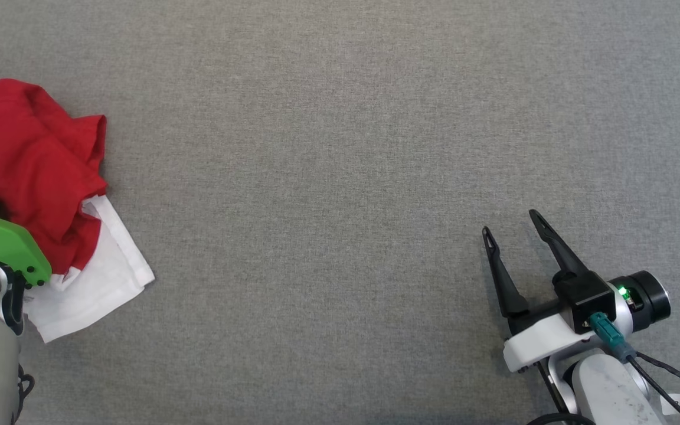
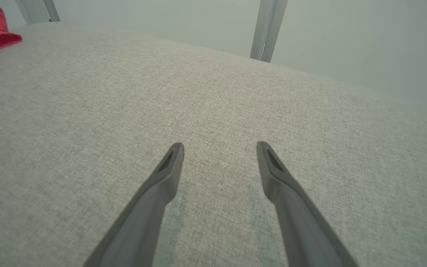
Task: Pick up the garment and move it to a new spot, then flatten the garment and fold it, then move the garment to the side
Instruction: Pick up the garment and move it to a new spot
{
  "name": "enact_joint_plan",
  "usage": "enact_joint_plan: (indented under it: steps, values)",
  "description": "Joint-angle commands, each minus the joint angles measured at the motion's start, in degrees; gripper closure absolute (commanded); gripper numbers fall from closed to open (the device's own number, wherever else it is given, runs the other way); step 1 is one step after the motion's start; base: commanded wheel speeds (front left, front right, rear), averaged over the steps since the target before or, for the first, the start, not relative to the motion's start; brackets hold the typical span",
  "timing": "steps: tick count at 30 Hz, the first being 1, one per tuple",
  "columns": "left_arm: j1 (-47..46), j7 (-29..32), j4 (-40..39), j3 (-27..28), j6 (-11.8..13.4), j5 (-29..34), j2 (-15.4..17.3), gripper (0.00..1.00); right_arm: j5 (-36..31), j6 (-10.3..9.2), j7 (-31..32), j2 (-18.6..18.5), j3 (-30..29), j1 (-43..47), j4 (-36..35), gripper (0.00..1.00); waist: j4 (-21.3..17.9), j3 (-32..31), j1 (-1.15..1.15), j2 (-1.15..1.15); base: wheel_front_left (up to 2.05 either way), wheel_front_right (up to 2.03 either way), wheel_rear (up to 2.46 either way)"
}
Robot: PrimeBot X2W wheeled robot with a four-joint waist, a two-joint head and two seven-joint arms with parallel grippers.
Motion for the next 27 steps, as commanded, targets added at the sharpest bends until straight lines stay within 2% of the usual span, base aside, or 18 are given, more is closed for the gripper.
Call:
enact_joint_plan:
  steps: [1,6,9,11,13,19,22,27]
  values:
    - [-0.8,-1.3,0.4,0.0,0.0,0.3,0.5,1.00,0.5,-0.02,-0.2,0.2,0.0,-0.6,0.3,0.00,-0.3,-0.1,0.00,0.00,0.00,0.00,0.00]
    - [-3.1,-6.5,0.1,0.7,0.2,-0.5,1.8,1.00,1.3,-0.02,-0.2,0.4,0.1,-0.3,1.0,0.00,-0.4,-1.3,0.00,0.00,0.00,0.00,0.00]
    - [-4.6,-8.9,-2.5,1.0,0.0,-0.6,2.2,1.00,1.9,-0.02,-0.2,0.5,0.1,-0.3,1.4,0.00,-0.4,-2.2,0.00,0.00,0.00,0.00,0.00]
    - [-5.3,-9.6,-5.7,1.4,-0.6,-0.6,2.2,1.00,2.3,-0.02,-0.2,0.6,0.0,-0.2,1.6,0.00,-0.5,-3.1,0.00,0.00,0.00,0.00,0.00]
    - [-5.4,-9.6,-12.3,2.6,-1.0,-0.3,2.2,1.00,2.8,-0.02,-0.2,0.6,-0.2,-0.1,1.7,0.00,-0.7,-4.0,0.00,0.00,0.00,0.00,0.00]
    - [-1.2,-9.6,-29.2,3.0,-2.0,1.8,-1.5,1.00,5.6,-0.02,-0.2,0.7,-0.3,1.4,2.3,0.00,-2.0,-7.8,0.00,0.00,0.00,0.00,0.00]
    - [0.1,-9.6,-33.8,2.5,-2.3,1.5,-3.3,1.00,6.1,-0.02,-0.2,0.7,-0.5,2.1,2.5,0.00,-2.7,-9.1,0.00,0.00,0.00,0.00,0.00]
    - [5.0,-9.5,-44.0,-2.9,-2.5,-1.3,-7.7,0.98,7.2,-0.02,-0.2,0.7,-1.1,3.6,2.4,0.00,-5.1,-11.8,0.00,0.00,0.00,0.00,0.00]
